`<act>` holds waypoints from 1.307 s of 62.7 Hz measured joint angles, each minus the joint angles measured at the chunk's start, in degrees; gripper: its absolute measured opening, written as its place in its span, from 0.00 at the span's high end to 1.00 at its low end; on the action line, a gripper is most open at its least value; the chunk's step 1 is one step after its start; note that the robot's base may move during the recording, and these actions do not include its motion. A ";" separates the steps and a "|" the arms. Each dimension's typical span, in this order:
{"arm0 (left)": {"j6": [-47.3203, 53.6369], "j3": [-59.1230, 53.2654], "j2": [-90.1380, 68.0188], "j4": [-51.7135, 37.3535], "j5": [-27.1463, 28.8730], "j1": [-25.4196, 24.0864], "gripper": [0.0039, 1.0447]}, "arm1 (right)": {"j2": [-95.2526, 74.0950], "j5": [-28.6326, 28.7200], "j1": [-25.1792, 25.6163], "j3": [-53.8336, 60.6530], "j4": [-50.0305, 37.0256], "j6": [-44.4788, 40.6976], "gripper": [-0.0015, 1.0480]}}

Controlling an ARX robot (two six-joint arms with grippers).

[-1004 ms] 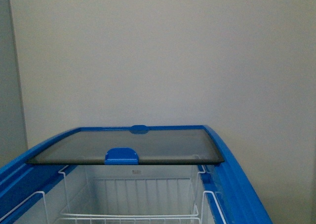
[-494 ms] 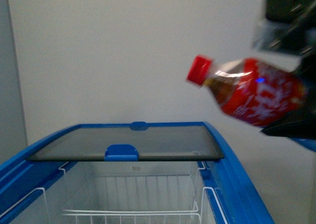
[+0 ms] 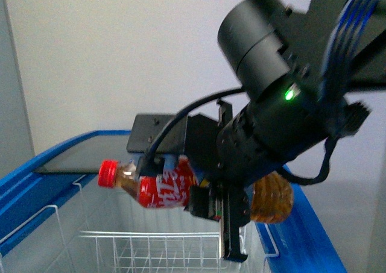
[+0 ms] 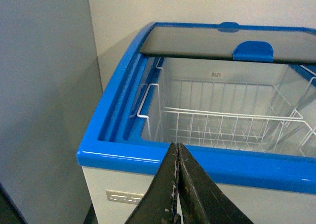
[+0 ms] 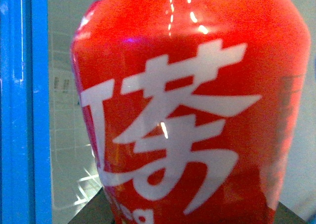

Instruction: Put drink in fridge

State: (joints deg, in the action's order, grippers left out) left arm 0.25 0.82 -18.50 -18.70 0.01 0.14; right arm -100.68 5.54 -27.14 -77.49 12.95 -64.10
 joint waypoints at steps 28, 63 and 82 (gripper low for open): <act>0.00 0.00 6.73 6.86 0.00 0.00 0.98 | -15.74 -3.02 0.09 -8.70 -4.24 0.20 0.65; 0.00 0.02 18.14 18.62 0.00 0.00 0.98 | -35.08 -7.87 0.02 -25.22 -9.88 2.43 0.65; 0.00 0.02 18.14 18.62 0.00 0.00 0.98 | -39.43 -8.98 0.00 -24.02 -16.33 2.40 0.65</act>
State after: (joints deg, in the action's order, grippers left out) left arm 0.25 0.84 -0.36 -0.08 0.01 0.14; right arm -140.11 -3.44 -27.14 -101.51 -3.38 -61.69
